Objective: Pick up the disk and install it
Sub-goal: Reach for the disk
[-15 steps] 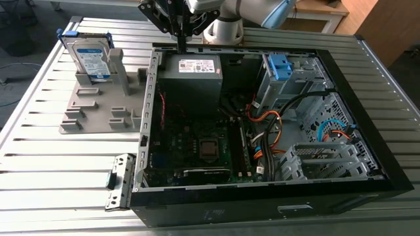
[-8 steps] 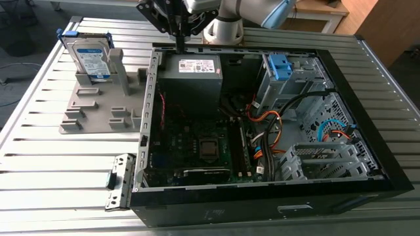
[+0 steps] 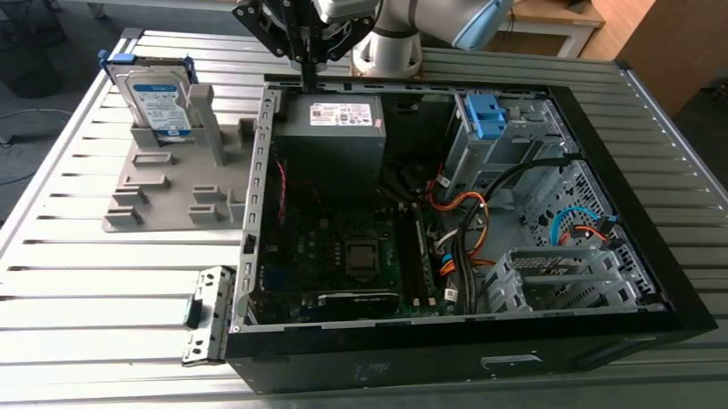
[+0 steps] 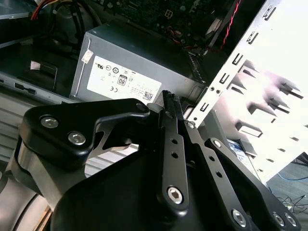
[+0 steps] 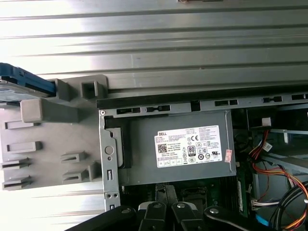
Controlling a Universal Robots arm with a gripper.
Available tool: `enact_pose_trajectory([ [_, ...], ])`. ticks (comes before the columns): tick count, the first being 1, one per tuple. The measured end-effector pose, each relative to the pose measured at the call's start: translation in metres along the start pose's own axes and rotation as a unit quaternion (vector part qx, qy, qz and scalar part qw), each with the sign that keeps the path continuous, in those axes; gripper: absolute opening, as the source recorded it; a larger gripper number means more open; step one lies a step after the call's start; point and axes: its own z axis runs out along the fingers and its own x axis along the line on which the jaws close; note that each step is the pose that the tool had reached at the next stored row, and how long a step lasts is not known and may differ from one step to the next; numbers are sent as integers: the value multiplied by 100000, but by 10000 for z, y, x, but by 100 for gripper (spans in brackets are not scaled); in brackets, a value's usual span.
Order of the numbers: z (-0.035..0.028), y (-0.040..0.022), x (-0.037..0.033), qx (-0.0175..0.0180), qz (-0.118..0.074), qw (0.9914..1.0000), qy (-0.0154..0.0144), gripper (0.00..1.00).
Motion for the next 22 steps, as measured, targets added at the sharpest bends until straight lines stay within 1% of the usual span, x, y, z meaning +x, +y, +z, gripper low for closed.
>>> enact_pose_trajectory([
  [22, -2, -6, 76, 1, -3, 100000, 0, 11],
])
